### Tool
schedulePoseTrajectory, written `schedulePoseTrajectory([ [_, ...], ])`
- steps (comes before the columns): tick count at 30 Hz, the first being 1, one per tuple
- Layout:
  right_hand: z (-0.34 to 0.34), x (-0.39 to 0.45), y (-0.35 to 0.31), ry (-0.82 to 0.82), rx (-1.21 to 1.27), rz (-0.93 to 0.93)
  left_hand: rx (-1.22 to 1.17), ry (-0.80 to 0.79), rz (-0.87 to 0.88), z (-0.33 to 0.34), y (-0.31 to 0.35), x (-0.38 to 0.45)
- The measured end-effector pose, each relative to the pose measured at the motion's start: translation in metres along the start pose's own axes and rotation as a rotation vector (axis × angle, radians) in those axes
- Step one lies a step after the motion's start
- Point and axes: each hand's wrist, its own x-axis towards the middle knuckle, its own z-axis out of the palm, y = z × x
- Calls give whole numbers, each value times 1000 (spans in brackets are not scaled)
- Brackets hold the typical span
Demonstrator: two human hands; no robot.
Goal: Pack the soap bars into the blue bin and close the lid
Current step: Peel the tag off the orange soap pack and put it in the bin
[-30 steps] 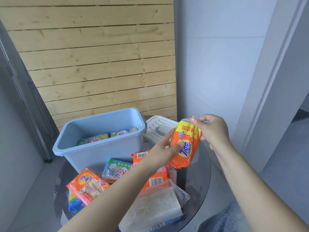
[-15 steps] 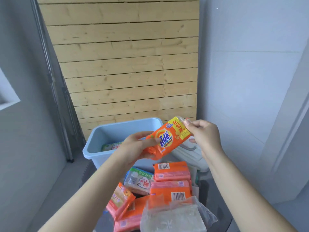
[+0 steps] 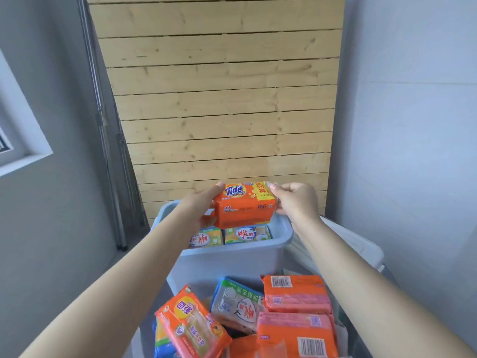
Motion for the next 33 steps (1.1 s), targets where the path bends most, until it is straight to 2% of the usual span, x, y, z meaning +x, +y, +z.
schedulePoseTrajectory([
  [3,14,18,5,-76,-60,25,59,-96,-58,-8,-6,24],
  [6,25,30,10,-171,-128,36,160,-311,3,-13,-15,41],
  [8,26,30,9,-225,-206,18,209,-368,34,-13,-20,47],
  [15,33,35,2,-297,-681,-92,340,-303,3,-9,-33,68],
  [18,36,37,5,-326,-829,-119,454,-216,9,-6,-38,67],
  [21,42,37,6,-380,-977,-150,446,-151,5,-6,-37,67],
  [29,42,35,19,-386,-1178,-324,538,-93,39,-2,-40,65],
  [33,47,37,26,-335,-1167,-302,672,-71,75,2,-39,60],
])
